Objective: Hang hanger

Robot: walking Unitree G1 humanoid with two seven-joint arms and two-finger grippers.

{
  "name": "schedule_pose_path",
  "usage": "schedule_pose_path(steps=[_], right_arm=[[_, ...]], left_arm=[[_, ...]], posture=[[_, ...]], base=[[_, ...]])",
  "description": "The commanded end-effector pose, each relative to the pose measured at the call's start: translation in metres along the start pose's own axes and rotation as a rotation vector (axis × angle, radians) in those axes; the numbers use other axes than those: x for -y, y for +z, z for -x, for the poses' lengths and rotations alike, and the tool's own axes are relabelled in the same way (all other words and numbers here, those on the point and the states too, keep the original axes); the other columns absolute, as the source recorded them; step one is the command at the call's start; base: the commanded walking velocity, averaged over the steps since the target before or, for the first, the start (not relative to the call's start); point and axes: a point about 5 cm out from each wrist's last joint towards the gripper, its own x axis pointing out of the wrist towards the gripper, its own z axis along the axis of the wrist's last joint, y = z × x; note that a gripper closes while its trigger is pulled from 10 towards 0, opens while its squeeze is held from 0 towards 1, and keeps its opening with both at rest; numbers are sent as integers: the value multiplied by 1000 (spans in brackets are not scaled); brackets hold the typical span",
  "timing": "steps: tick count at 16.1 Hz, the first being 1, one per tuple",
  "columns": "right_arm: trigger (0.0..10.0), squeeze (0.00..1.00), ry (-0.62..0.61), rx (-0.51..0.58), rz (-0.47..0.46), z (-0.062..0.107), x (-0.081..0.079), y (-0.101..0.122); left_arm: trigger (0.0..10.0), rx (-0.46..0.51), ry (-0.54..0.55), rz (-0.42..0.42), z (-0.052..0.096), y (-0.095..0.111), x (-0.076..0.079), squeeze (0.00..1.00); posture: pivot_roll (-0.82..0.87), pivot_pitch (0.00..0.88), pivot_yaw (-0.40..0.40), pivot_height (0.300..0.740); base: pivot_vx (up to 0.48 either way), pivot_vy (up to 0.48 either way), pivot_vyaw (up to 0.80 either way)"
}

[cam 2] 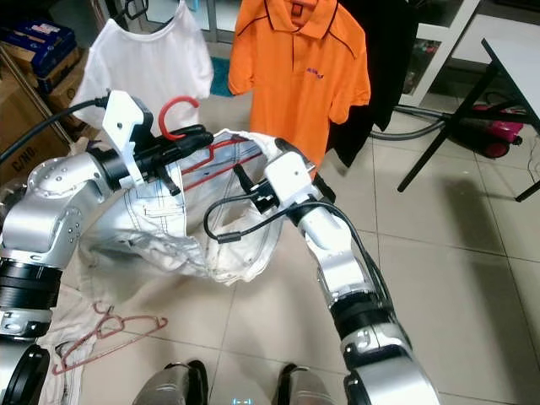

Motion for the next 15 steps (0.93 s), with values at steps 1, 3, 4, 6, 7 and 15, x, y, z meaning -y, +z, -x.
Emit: schedule_pose_path(steps=[1, 3, 4, 6, 7, 15], right_arm=[[10000, 0, 8, -6, 30, 0, -1, -1], [10000, 0, -3, -22, 54, -6, 0, -3], [10000, 0, -31, -24, 62, -10, 4, -1], [10000, 0, -43, -21, 73, -11, 5, -1], [10000, 0, -43, -21, 73, -11, 5, -1], [10000, 0, -226, -51, 75, 1, 46, -9]], left_arm=[[10000, 38, -28, -16, -1, 10, 4, 0], [10000, 54, -75, -12, -1, 17, 11, 0], [10000, 68, -100, -13, 0, 22, 15, 0], [10000, 62, -107, -15, 1, 22, 17, 0], [10000, 62, -107, -15, 1, 22, 17, 0], [10000, -23, -75, -2, 11, 4, 14, 0]], posture=[[-54, 137, -17, 740], [-47, 140, -22, 740], [-42, 141, -25, 740], [-42, 141, -25, 740], [-42, 141, -25, 740], [-36, 125, -42, 740]], base=[[0, 0, 0], [0, 0, 0], [0, 0, 0], [0, 0, 0], [0, 0, 0], [0, 0, 0]])
